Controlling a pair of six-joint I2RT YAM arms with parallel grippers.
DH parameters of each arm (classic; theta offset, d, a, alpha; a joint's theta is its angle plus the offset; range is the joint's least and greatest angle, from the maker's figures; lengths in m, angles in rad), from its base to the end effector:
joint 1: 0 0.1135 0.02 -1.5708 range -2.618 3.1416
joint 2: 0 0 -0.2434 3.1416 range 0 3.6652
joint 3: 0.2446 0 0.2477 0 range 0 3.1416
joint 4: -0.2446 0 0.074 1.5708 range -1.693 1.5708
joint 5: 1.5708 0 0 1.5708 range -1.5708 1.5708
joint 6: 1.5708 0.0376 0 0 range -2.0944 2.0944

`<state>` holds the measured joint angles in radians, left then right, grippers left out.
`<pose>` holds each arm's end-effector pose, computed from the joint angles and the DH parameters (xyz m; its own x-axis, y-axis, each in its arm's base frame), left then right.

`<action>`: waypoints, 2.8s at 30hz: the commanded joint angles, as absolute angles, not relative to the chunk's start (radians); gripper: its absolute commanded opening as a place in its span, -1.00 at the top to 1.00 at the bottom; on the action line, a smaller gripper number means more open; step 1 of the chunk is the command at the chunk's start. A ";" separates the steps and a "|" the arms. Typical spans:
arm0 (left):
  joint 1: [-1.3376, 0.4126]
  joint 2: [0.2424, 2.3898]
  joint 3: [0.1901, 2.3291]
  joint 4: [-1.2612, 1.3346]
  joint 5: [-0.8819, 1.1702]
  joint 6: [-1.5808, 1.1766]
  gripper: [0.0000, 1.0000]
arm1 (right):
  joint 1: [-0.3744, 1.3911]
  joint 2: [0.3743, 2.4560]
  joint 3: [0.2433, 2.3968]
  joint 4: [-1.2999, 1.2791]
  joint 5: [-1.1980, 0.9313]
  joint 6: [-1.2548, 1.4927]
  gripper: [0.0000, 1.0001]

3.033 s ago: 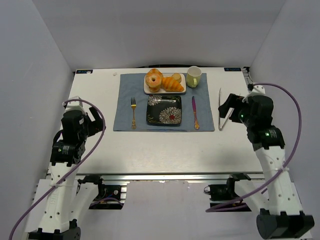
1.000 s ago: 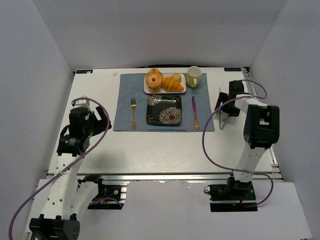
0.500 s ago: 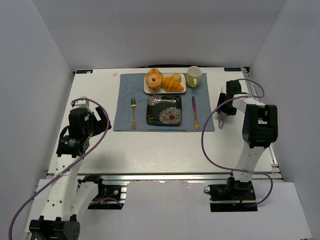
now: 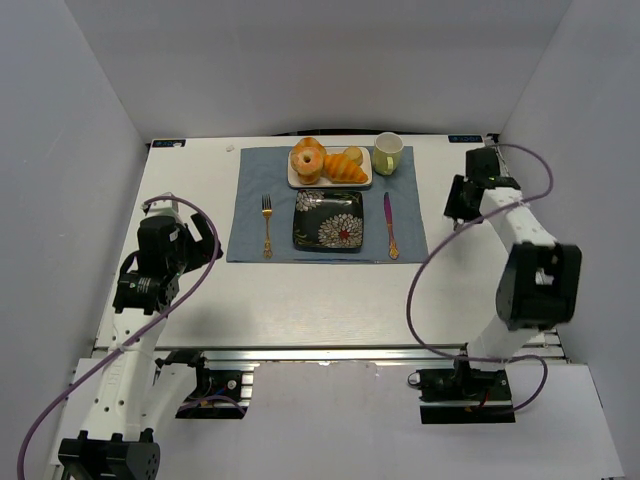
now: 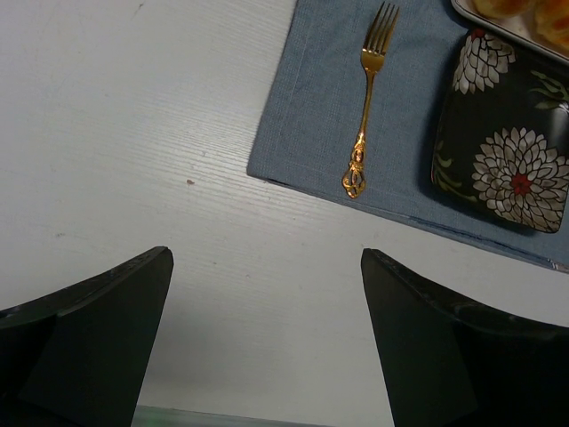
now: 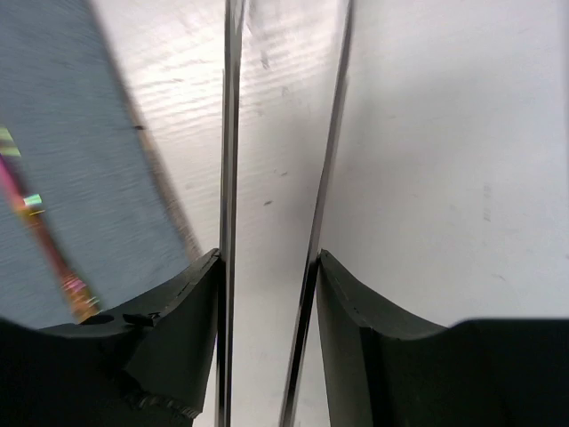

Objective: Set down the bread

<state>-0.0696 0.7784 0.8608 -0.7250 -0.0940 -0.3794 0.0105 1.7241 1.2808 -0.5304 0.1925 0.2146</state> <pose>0.1703 -0.0083 0.2972 -0.5532 -0.3310 -0.7644 -0.2267 0.9428 -0.2442 0.3624 -0.0034 0.2134 -0.7872 0.2008 -0.5830 0.2711 0.9619 -0.0349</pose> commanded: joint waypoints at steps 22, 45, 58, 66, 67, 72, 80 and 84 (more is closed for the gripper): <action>-0.074 0.773 0.856 -0.569 -0.043 -0.503 -0.96 | 0.336 1.225 1.351 -0.675 -0.285 0.042 -0.01; -0.074 0.784 0.807 -0.531 -0.017 -0.515 -0.96 | 0.417 1.801 1.723 -0.440 -0.244 0.184 0.02; -0.074 0.781 0.787 -0.523 -0.005 -0.515 -0.96 | 0.494 1.947 1.811 -0.385 -0.088 0.426 -0.01; -0.074 0.772 0.773 -0.525 -0.003 -0.514 -0.96 | 0.532 2.037 1.925 -0.437 -0.009 0.440 -0.04; -0.074 0.772 0.773 -0.526 -0.003 -0.512 -0.96 | 0.532 2.043 1.930 -0.439 -0.021 0.440 -0.04; -0.074 0.770 0.773 -0.526 -0.008 -0.511 -0.96 | 0.540 2.089 1.971 -0.480 -0.005 0.433 -0.05; -0.074 0.769 0.769 -0.517 -0.008 -0.517 -0.97 | 0.545 2.112 1.974 -0.520 0.071 0.403 -0.06; -0.074 0.769 0.767 -0.518 -0.008 -0.519 -0.96 | 0.545 2.123 1.979 -0.531 0.058 0.393 -0.01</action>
<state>-0.0696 0.7868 0.7746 -0.5377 -0.0147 -0.5140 0.5400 2.1136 1.9339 -0.5247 0.0319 0.4091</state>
